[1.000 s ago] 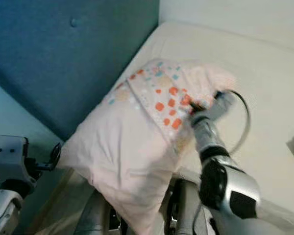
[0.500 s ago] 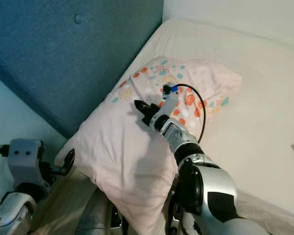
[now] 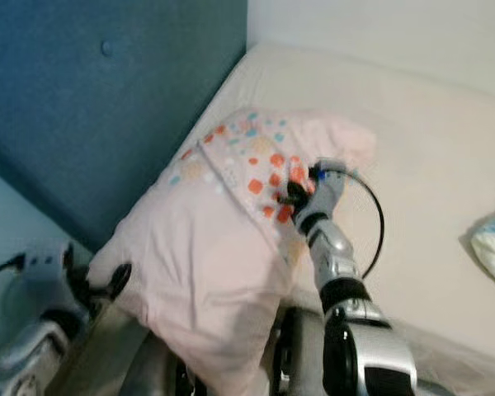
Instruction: Clean up the room
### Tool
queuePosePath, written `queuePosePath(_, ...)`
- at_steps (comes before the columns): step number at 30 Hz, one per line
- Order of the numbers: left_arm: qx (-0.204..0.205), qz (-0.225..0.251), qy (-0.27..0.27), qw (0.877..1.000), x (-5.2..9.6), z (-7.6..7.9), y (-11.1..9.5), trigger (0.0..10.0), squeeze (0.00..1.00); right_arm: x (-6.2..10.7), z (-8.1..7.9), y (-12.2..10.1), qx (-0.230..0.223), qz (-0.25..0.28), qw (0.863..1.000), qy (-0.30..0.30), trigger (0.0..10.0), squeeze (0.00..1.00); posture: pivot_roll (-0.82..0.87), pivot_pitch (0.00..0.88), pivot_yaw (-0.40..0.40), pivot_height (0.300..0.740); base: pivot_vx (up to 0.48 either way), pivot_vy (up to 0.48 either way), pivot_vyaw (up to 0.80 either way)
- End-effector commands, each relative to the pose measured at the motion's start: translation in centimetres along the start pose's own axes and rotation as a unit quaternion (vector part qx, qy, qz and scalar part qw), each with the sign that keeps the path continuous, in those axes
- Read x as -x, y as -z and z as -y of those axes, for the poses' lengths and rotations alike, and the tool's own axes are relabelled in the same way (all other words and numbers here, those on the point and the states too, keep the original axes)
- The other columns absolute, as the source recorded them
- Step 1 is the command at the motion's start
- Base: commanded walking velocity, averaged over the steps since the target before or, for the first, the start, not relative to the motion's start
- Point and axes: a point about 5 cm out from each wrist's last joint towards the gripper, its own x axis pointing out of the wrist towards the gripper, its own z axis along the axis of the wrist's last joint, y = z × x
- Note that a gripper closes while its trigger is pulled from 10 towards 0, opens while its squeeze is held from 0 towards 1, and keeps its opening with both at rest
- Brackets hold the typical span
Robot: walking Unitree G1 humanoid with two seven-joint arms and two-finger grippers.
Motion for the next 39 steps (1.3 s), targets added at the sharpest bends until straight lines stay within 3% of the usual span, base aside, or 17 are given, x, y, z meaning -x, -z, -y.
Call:
queuePosePath(1, -0.024, -0.038, -0.014, 0.999, -0.5, 0.1, 2.0, 10.0, 0.00, 1.2, 0.6, 1.4, 0.015, -0.007, 1.000, 0.018, 10.0, 0.00, -0.01, 0.162, -0.037, 0.610, 0.000, 0.000, 0.00)
queuePosePath(2, -0.024, -0.038, -0.014, 0.999, -0.5, 0.1, 2.0, 10.0, 0.00, 1.2, 0.6, 1.4, 0.015, -0.007, 1.000, 0.018, 10.0, 0.00, -0.01, 0.162, -0.037, 0.610, 0.000, 0.000, 0.00)
queuePosePath(4, -0.083, -0.059, -0.028, 0.994, -1.8, 0.8, 2.9, 10.0, 0.00, 3.1, 1.4, 3.6, 0.059, -0.028, 0.997, 0.044, 10.0, 0.00, -0.02, 0.140, -0.024, 0.610, 0.000, 0.000, 0.00)
queuePosePath(5, -0.081, -0.058, -0.035, 0.994, -2.2, 1.0, 3.0, 10.0, 0.00, 4.2, 1.7, 4.6, 0.086, -0.036, 0.994, 0.053, 10.0, 0.00, -0.03, 0.119, -0.016, 0.610, 0.000, 0.000, 0.00)
queuePosePath(7, -0.081, -0.058, -0.035, 0.994, -2.2, 1.0, 3.0, 10.0, 0.00, 4.2, 1.7, 4.6, 0.086, -0.036, 0.994, 0.053, 10.0, 0.00, -0.03, 0.119, -0.016, 0.610, 0.000, 0.000, 0.00)
queuePosePath(10, -0.052, -0.051, -0.033, 0.997, -2.8, 1.4, 3.3, 10.0, 0.00, 5.9, 2.4, 5.9, 0.109, -0.043, 0.990, 0.082, 10.0, 0.00, -0.04, 0.101, -0.005, 0.610, 0.000, 0.000, 0.00)
queuePosePath(17, -0.076, -0.047, -0.016, 0.996, -3.3, 2.9, 4.3, 10.0, 0.00, 8.8, 3.9, 8.0, 0.109, -0.070, 0.984, 0.123, 10.0, 0.00, -0.05, 0.089, 0.000, 0.625, 0.000, 0.000, 0.00)
queuePosePath(35, -0.094, -0.036, -0.025, 0.995, -3.5, 2.5, 4.9, 10.0, 0.00, 9.1, 2.7, 7.9, 0.112, -0.075, 0.985, 0.106, 10.0, 0.00, -0.05, 0.074, -0.015, 0.680, 0.000, 0.000, 0.00)
queuePosePath(39, -0.086, -0.039, -0.016, 0.995, -3.4, 2.6, 5.5, 10.0, 0.00, 9.3, 2.6, 8.5, 0.116, -0.104, 0.982, 0.105, 10.0, 0.00, -0.06, 0.065, -0.016, 0.680, 0.000, 0.000, 0.00)
